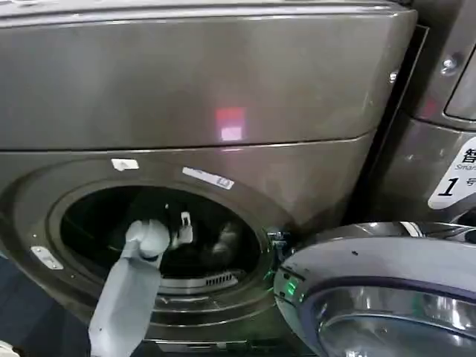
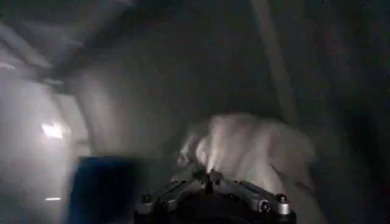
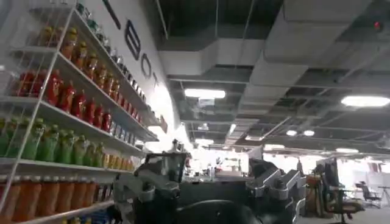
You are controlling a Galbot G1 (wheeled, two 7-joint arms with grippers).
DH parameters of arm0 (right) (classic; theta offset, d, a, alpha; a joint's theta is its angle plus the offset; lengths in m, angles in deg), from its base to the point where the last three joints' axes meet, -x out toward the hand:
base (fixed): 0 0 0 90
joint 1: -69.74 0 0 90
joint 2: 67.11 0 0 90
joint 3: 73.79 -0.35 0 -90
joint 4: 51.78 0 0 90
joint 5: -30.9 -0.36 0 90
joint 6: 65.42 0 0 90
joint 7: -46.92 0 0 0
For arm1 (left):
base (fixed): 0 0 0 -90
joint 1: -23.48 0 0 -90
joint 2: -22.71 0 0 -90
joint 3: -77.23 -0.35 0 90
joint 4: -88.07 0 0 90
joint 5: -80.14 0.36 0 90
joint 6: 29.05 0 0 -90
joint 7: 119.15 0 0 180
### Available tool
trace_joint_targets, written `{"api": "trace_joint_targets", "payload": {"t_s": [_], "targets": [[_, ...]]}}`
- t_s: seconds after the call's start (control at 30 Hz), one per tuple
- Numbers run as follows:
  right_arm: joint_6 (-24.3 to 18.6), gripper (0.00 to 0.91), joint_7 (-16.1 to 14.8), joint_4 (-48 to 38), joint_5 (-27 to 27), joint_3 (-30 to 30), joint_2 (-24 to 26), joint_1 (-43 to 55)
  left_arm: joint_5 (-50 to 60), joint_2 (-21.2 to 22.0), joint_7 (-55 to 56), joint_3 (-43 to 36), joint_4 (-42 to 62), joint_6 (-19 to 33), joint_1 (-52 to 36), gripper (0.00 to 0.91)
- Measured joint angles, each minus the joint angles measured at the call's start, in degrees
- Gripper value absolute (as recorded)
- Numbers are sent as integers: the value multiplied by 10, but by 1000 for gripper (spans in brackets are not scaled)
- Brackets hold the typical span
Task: Grasp the clothes from the dryer.
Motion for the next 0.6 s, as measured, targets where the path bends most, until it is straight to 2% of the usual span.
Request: {"api": "trace_joint_targets", "payload": {"t_s": [0.17, 0.3, 0.6], "targets": [[-23, 907, -1, 1, -2, 4, 0, 2, -109, 37, 190, -2, -40, -68, 16, 0], [-37, 907, -5, -3, -5, -2, 0, -2, -173, 61, 302, -4, -66, -93, 33, 0], [-56, 907, -8, -13, -7, -16, -2, -11, -256, 78, 417, -1, -91, -122, 41, 0]]}}
